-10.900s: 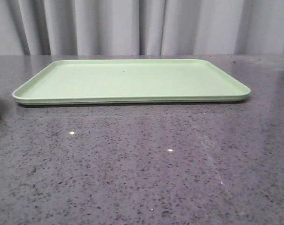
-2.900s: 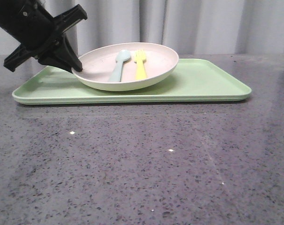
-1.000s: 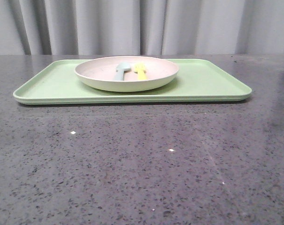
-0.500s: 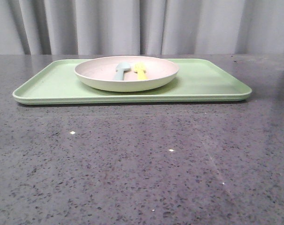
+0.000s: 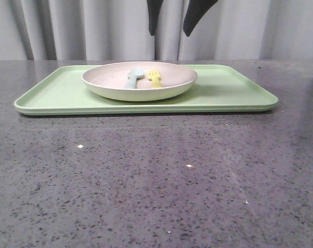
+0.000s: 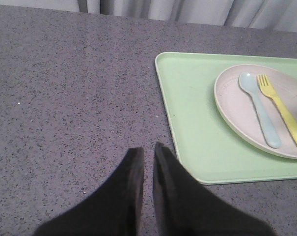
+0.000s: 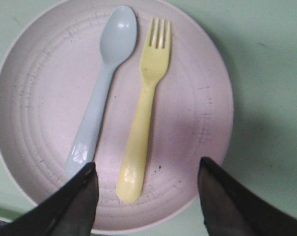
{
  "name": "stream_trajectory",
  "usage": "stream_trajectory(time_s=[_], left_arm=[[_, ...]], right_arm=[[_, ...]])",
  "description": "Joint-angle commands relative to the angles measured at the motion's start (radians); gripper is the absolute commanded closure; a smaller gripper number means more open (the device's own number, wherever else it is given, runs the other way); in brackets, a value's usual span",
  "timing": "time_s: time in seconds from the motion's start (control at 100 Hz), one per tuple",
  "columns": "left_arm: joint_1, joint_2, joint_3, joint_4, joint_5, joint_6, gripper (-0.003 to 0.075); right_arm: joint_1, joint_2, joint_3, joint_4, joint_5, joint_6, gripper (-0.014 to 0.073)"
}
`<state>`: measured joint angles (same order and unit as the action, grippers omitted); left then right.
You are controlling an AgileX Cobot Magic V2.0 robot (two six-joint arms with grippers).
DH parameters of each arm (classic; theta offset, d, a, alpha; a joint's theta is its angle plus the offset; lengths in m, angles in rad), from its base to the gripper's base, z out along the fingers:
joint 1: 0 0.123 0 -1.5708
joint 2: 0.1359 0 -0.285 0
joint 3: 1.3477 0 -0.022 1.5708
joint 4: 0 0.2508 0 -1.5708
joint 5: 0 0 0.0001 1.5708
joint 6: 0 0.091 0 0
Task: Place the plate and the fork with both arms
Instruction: 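Lower the right gripper and grasp the yellow fork's handle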
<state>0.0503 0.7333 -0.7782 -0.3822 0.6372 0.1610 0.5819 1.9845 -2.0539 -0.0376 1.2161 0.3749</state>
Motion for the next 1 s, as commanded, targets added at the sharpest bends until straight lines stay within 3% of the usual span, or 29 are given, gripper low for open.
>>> stream_trajectory(time_s=[0.0,0.86,0.99], left_arm=[[0.001,-0.004,-0.027,-0.017,-0.056,-0.002,0.067],[0.001,-0.004,-0.027,-0.02,-0.037,-0.002,0.067],[0.001,-0.004,-0.027,-0.02,-0.037,-0.002,0.067]], right_arm=[[0.003,0.004,-0.088,-0.021,0.022,0.012,0.0147],[0.003,0.168,-0.13,-0.012,0.065,0.043,0.0151],[0.003,0.168,-0.13,-0.012,0.065,0.043,0.0221]])
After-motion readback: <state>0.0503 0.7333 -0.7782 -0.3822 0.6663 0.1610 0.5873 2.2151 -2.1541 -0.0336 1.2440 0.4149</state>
